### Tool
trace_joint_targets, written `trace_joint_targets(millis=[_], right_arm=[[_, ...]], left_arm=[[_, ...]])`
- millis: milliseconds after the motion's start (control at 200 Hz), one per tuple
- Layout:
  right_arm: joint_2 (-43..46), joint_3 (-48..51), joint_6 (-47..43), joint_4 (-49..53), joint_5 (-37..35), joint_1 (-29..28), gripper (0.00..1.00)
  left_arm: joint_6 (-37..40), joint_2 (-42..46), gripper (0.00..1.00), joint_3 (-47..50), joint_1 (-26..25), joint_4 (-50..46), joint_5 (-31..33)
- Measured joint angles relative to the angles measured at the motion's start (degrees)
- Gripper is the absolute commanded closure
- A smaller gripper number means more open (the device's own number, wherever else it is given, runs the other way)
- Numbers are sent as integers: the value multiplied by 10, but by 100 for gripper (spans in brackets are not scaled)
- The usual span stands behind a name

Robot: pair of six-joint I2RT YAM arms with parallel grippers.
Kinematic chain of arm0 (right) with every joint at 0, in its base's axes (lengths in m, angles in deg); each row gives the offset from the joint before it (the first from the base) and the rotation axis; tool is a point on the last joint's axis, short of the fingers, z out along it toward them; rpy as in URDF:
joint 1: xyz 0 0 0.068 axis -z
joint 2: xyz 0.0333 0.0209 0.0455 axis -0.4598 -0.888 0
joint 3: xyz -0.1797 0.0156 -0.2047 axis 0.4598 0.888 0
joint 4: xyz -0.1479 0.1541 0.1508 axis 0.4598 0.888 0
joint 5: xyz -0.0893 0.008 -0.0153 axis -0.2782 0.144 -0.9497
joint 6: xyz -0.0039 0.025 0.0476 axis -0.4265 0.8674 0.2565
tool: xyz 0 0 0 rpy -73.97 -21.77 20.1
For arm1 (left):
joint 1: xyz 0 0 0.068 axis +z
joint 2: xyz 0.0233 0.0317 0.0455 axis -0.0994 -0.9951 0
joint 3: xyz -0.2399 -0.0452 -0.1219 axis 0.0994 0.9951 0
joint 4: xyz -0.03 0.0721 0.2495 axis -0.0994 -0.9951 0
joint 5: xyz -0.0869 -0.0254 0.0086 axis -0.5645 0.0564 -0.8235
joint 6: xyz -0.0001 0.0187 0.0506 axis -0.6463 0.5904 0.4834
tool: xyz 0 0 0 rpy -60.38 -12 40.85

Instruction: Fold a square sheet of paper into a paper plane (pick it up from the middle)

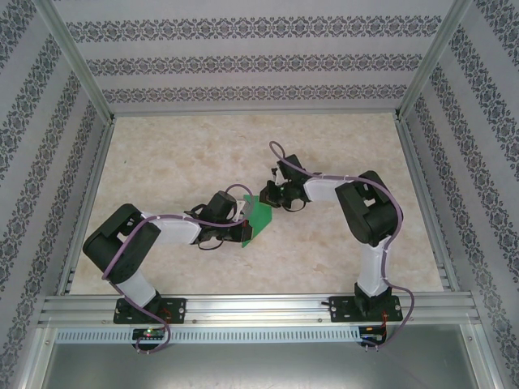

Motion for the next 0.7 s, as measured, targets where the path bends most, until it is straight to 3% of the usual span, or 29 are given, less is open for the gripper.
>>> trace_joint_targets(millis=[370,699], right_arm=[[-33,-37,7,19,60,27,90],[-54,-79,2,21,19,70,90]], left_arm=[[0,0,100,0,0,0,0],[0,1,100,4,0,4,-1]])
